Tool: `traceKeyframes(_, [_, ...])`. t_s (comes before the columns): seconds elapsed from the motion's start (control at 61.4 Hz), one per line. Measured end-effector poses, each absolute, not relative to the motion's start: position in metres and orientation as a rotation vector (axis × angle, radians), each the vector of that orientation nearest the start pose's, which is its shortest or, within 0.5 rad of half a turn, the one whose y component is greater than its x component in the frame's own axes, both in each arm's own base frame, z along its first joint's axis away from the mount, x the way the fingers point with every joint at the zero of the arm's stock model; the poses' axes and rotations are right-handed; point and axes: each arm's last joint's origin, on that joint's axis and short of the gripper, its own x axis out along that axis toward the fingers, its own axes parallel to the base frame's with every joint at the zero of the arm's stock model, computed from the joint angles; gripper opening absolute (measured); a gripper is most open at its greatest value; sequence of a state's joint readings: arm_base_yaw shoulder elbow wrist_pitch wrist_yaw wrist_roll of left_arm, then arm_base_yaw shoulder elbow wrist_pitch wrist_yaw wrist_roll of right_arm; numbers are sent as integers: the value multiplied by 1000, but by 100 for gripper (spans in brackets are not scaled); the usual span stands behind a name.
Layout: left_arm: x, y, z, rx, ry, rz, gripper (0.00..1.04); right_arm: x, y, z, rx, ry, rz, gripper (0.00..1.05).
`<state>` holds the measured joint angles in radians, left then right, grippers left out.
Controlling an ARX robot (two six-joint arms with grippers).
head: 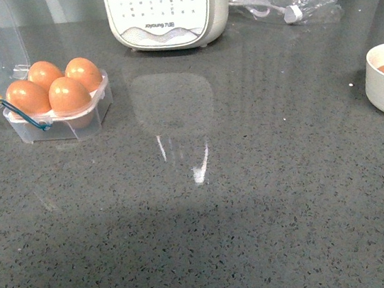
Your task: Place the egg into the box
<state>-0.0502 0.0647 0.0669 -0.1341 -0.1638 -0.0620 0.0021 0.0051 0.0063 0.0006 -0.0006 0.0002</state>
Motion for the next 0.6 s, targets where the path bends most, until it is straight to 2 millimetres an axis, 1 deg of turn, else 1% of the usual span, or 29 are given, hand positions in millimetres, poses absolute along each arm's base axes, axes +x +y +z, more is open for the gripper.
traceKeyframes(0.065, [98,1,163,-58,272,235,98,98,0,165,0,-2,2,97])
traceKeyframes(0.146, [98,2,158,-69,324,261,98,98,0,165,0,-2,3,97])
traceKeyframes(0.244, [99,2,161,-85,302,265,98,98,0,165,0,-2,3,97])
traceKeyframes(0.423, [105,2,167,-94,261,221,98,98,0,165,0,-2,3,97])
traceKeyframes(0.521, [117,10,176,-109,216,165,98,98,0,165,0,-2,2,97])
traceKeyframes(0.602, [129,20,186,-125,183,128,98,98,0,165,0,-2,3,97])
